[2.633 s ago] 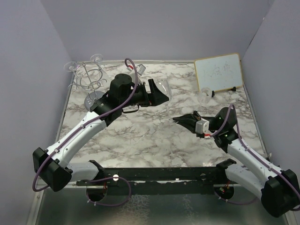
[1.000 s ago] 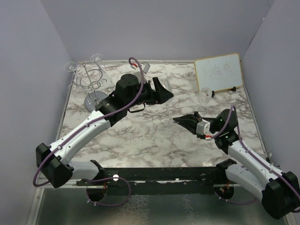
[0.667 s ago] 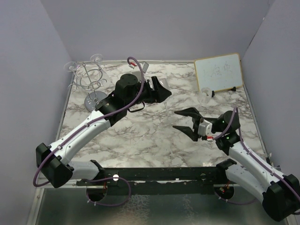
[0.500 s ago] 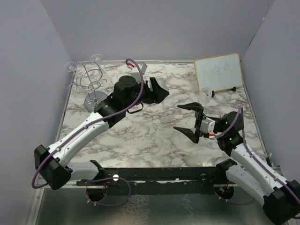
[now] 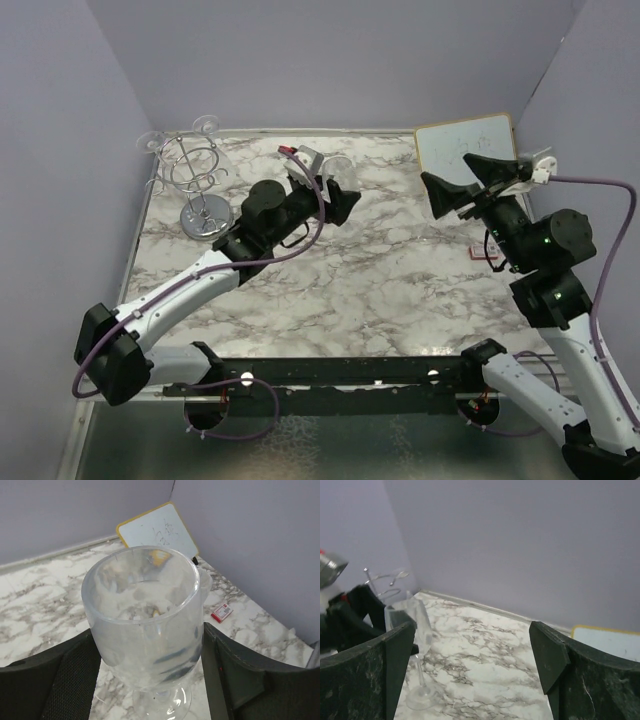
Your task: Take the wine glass off the wine glass rack
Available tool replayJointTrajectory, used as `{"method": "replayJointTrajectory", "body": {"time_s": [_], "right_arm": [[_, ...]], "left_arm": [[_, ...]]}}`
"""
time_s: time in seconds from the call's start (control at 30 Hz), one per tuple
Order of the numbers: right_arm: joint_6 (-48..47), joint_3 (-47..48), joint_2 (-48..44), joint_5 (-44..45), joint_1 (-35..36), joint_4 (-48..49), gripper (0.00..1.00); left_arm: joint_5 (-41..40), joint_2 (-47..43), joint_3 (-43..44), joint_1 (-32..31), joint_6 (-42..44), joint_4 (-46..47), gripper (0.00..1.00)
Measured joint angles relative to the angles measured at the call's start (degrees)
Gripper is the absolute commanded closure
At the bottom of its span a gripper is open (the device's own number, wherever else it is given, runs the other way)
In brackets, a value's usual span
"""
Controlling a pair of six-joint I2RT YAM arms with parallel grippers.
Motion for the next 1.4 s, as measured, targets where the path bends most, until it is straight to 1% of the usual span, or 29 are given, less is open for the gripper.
{"method": "replayJointTrajectory", "body": {"time_s": [0.07, 0.17, 0.3, 0.4, 0.5, 0.67, 0.77, 0.9, 1.2, 1.4], "right_arm": [[3.4, 2.6, -0.4, 6.4, 0.0, -3.4, 0.01], [5.5, 3.1, -2.1, 11.8, 0.0, -6.7, 0.01], [5.6, 3.1, -4.8, 15.8, 0.0, -9.3, 0.00], [5.6, 3.1, -7.0, 17.7, 0.0, -10.4, 0.00], [5.8, 3.1, -10.0, 20.1, 0.0, -10.8, 0.00], [4.6, 4.2, -13.4, 23.6, 0.0, -10.6, 0.00], [3.3, 4.7, -13.7, 24.9, 0.2, -10.2, 0.00], [1.8, 4.4, -13.7, 25.6, 0.5, -10.1, 0.00], [-0.9, 1.5, -14.1, 27.0, 1.6, -9.6, 0.00], [-1.5, 1.2, -14.1, 27.3, 1.7, -8.6, 0.00]], "left_arm": [[0.4, 1.7, -0.9, -1.2, 4.6, 4.5, 0.46], [1.6, 5.1, -1.7, -4.6, 12.3, 11.4, 0.46], [4.0, 11.9, -2.1, -8.6, 21.1, 19.2, 0.47], [5.7, 17.3, -2.1, -9.0, 24.8, 24.3, 0.48], [6.5, 22.5, -2.2, -8.8, 26.8, 29.7, 0.48], [7.4, 31.7, -0.7, -8.4, 27.8, 38.8, 0.49], [8.0, 37.6, 1.7, -8.4, 27.5, 42.4, 0.49], [8.3, 42.6, 2.8, -8.3, 26.8, 45.8, 0.49], [9.0, 49.1, 3.6, -6.8, 23.9, 54.4, 0.49], [9.5, 52.6, 6.3, -6.3, 23.1, 56.4, 0.48]]}}
